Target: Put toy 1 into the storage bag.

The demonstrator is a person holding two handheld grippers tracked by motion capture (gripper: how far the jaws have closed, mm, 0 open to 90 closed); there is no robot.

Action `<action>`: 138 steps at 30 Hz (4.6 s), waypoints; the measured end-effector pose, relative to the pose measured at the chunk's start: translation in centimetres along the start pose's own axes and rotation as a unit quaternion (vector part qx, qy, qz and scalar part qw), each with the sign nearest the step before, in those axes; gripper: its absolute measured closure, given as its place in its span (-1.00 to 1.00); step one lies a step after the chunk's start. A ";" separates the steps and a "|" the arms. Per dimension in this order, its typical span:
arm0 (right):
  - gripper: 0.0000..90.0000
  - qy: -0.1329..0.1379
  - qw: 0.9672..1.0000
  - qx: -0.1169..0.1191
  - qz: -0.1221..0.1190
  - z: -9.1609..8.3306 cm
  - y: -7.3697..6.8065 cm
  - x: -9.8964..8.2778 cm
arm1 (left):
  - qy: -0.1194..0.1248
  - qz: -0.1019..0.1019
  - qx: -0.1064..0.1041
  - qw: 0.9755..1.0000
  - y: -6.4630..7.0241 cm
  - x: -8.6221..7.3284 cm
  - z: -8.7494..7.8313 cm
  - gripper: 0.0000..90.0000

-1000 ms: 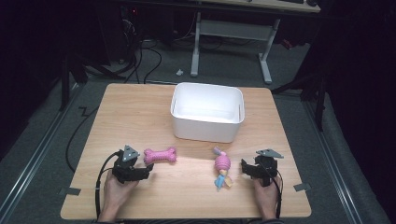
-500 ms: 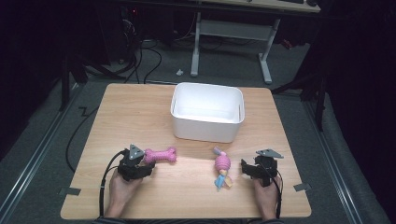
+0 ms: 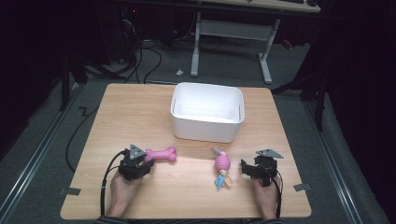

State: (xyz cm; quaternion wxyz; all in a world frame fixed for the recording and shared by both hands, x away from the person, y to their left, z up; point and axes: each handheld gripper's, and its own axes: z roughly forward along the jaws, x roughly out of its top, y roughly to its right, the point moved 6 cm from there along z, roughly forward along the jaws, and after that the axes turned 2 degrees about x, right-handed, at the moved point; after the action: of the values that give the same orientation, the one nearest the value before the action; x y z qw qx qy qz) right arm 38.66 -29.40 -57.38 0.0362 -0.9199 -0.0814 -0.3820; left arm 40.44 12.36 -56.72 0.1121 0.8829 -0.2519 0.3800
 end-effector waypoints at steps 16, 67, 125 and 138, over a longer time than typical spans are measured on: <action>-0.64 0.000 1.000 0.000 0.001 0.0 0.0 0.0 | 0.012 0.012 -0.015 1.000 0.5 0.3 -0.4 0.42; -0.66 -0.001 1.000 0.003 -0.003 0.1 -0.2 0.0 | 0.059 0.041 -0.070 0.995 1.9 7.2 -6.6 0.43; -0.66 -0.001 1.000 0.004 -0.005 0.0 -0.3 0.0 | 0.066 0.095 -0.097 0.989 3.0 19.0 -5.7 0.43; -0.66 -0.001 1.000 0.004 -0.005 0.0 -0.3 0.0 | 0.049 0.113 -0.100 0.987 3.7 20.4 -3.8 0.43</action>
State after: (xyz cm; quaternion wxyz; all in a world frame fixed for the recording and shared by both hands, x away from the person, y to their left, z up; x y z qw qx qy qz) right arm 38.66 -29.13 -57.40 0.0381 -0.9196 -0.0881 -0.3809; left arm 48.07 3.35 -39.29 0.1683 0.8133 -0.3812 0.4061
